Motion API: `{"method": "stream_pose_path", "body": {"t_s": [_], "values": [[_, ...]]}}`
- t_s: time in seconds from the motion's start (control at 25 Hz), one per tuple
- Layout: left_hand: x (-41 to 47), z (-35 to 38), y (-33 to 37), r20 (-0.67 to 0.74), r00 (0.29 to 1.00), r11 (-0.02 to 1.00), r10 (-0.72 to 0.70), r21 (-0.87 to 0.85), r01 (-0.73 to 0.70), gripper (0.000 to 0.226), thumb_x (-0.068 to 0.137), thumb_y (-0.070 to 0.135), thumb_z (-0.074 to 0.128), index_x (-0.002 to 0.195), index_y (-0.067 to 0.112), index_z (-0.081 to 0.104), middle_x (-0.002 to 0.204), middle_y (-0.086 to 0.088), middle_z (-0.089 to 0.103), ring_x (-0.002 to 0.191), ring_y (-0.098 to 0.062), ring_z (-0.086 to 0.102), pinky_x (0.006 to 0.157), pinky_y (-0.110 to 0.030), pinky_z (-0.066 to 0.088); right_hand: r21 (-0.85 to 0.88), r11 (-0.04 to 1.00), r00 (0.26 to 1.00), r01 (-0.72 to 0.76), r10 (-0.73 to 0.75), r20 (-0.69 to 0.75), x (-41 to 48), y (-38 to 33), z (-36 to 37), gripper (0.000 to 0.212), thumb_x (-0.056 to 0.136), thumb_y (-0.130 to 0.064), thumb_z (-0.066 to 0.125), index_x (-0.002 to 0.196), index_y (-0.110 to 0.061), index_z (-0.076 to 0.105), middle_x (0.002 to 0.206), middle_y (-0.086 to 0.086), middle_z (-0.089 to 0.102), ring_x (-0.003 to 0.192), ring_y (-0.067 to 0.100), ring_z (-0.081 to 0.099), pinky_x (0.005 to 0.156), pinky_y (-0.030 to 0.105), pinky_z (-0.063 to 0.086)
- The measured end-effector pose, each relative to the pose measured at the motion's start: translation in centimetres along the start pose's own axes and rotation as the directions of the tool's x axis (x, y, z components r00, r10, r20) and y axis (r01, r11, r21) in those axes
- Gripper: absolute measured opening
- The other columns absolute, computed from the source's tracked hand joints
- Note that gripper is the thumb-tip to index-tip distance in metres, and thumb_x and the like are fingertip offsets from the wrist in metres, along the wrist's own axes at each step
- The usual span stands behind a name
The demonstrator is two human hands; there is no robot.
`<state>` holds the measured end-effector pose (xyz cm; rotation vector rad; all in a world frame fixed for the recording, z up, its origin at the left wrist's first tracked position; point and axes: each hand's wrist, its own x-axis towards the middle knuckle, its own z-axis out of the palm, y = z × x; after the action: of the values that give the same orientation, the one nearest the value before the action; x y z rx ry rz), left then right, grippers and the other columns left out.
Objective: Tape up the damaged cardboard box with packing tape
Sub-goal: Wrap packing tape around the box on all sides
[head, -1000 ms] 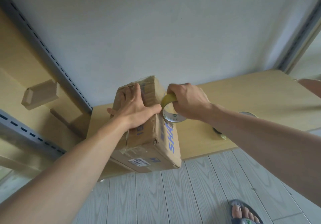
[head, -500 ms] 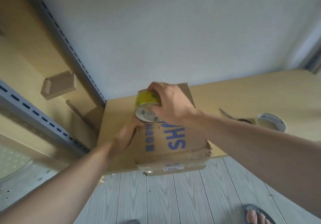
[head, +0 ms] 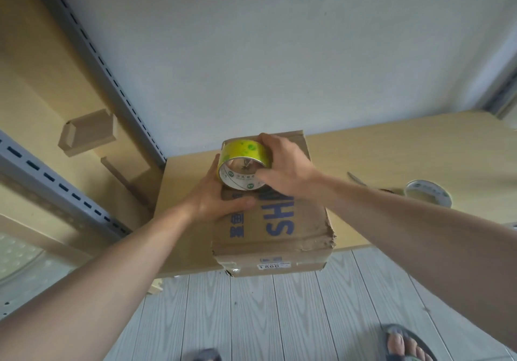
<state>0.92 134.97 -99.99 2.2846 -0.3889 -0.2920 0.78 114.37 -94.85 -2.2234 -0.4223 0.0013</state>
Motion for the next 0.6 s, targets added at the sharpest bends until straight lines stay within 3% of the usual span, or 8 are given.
{"method": "stream_pose_path", "body": {"t_s": [0.08,0.12,0.2,0.32,0.4,0.52,0.6], "values": [[-0.2,-0.1,0.2,0.029,0.999,1.000,0.027,0.009,-0.027,0.107,0.068,0.073,0.073,0.155,0.035,0.024,0.163,0.004,0.027,0.148,-0.012,0.031,0.121,-0.041,0.032,-0.102,0.995,1.000,0.008,-0.009,-0.008,0.1,-0.2,-2.6,0.030,0.074,-0.009,0.066,0.098,-0.026,0.063,0.080,-0.015,0.060,0.071,0.001,0.055,0.051,0.008,0.036],[-0.3,-0.1,0.4,0.048,0.999,0.999,0.026,0.038,-0.028,0.116,0.070,0.072,0.070,0.160,0.033,0.010,0.169,0.012,0.007,0.155,-0.009,0.012,0.125,-0.040,0.022,-0.155,0.988,1.000,0.011,-0.013,-0.015,-0.2,-0.2,-4.0,0.029,0.073,-0.009,0.067,0.095,-0.028,0.063,0.078,-0.016,0.060,0.070,0.000,0.055,0.051,0.010,0.038],[-0.6,-0.1,0.9,0.074,0.997,0.995,-0.010,0.104,0.003,0.124,0.070,0.075,0.064,0.162,0.031,-0.006,0.163,0.028,-0.018,0.152,0.003,-0.012,0.127,-0.040,0.008,-0.248,0.969,1.000,0.023,-0.022,0.007,-1.2,-0.1,-6.5,0.026,0.072,-0.016,0.069,0.094,-0.030,0.064,0.081,-0.012,0.063,0.073,0.010,0.058,0.057,0.021,0.046],[-0.8,-0.2,1.2,0.087,0.996,0.989,-0.010,0.150,-0.003,0.125,0.070,0.081,0.060,0.161,0.031,-0.008,0.162,0.030,-0.023,0.150,0.007,-0.017,0.127,-0.041,0.005,-0.471,0.880,0.998,0.061,-0.067,0.004,-2.7,0.5,-9.8,0.021,0.073,-0.024,0.062,0.093,-0.030,0.065,0.081,-0.007,0.062,0.073,0.021,0.057,0.059,0.029,0.044],[-0.7,-0.3,1.1,0.083,0.996,0.985,-0.019,0.174,0.004,0.127,0.068,0.084,0.059,0.161,0.030,-0.009,0.162,0.028,-0.023,0.149,0.008,-0.018,0.126,-0.037,0.004,-0.558,0.830,0.996,0.013,-0.058,-0.063,-3.1,1.8,-11.8,0.017,0.073,-0.012,0.056,0.081,-0.027,0.058,0.072,-0.004,0.058,0.066,0.025,0.052,0.053,0.029,0.038],[-0.6,-0.1,0.8,0.067,0.998,0.984,0.006,0.177,-0.018,0.136,0.060,0.095,0.054,0.162,0.028,-0.008,0.164,0.024,-0.021,0.148,0.010,-0.017,0.123,-0.026,0.001,-0.509,0.861,1.000,-0.001,0.015,0.024,-4.2,5.2,-12.0,0.024,0.075,-0.001,0.054,0.073,-0.023,0.045,0.064,0.000,0.051,0.058,0.024,0.048,0.051,0.033,0.038],[-0.5,-0.1,0.6,0.067,0.997,0.984,0.028,0.173,-0.039,0.132,0.064,0.092,0.053,0.162,0.027,-0.008,0.165,0.022,-0.022,0.148,0.011,-0.017,0.121,-0.023,-0.001,-0.465,0.885,0.993,-0.021,0.071,0.090,-4.7,7.2,-11.1,0.022,0.078,0.001,0.053,0.075,-0.019,0.044,0.065,0.004,0.052,0.059,0.024,0.046,0.052,0.033,0.036]]}}
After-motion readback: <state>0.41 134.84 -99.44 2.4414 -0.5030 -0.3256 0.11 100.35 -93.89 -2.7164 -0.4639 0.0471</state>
